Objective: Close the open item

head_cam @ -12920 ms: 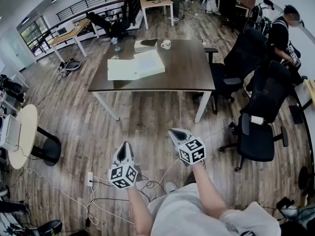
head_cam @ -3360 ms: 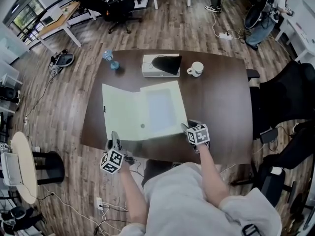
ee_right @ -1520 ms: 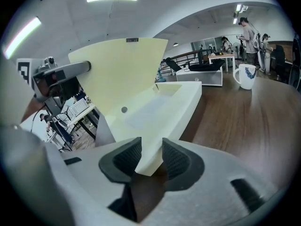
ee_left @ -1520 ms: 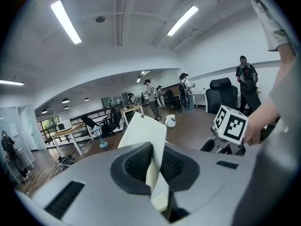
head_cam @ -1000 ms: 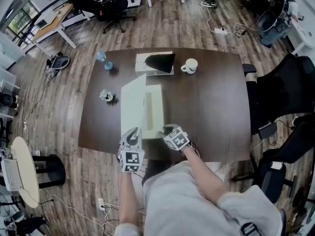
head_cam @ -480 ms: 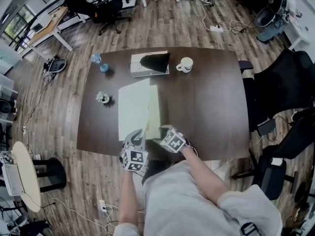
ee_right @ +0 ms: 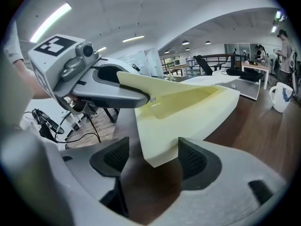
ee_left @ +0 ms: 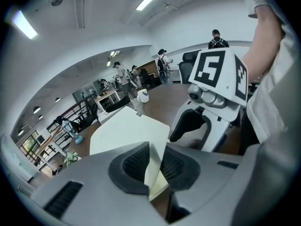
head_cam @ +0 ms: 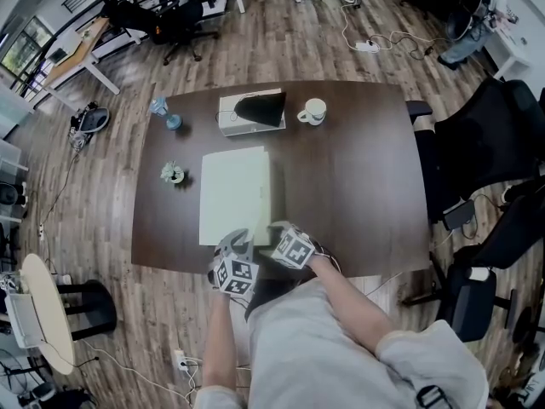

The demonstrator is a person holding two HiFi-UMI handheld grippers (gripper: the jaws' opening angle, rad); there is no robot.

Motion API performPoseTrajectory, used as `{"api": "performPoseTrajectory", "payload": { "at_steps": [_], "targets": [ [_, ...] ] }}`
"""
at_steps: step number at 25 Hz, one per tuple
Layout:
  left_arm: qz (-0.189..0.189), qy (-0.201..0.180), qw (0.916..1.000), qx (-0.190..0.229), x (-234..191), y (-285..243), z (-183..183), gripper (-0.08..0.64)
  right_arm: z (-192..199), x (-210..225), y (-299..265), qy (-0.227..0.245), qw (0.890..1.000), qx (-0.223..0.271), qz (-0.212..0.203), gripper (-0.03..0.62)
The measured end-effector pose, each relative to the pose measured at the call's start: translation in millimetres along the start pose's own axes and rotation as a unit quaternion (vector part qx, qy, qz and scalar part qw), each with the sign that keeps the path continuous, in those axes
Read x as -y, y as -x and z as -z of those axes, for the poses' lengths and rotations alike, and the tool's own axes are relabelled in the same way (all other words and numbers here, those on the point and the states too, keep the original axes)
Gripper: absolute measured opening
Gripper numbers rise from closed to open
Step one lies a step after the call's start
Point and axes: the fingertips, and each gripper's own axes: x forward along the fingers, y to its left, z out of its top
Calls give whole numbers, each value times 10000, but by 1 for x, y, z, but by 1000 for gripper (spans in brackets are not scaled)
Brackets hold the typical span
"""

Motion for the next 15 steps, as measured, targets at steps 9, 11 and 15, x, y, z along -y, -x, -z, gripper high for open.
{"api": "performPoseTrajectory", "payload": {
  "at_steps": [9, 11, 15],
  "targets": [
    [223, 10, 9996, -172, 9, -16, 11, 34, -1, 0, -1, -10, 10000, 14, -4, 313],
    [254, 28, 9994, -211, 9, -17, 14, 35, -2, -1, -1, 7, 10000, 8, -13, 312],
    [312, 74, 9991, -295, 12, -23, 19, 40, -3, -2, -1, 26, 10000, 5, -17, 311]
  ]
}}
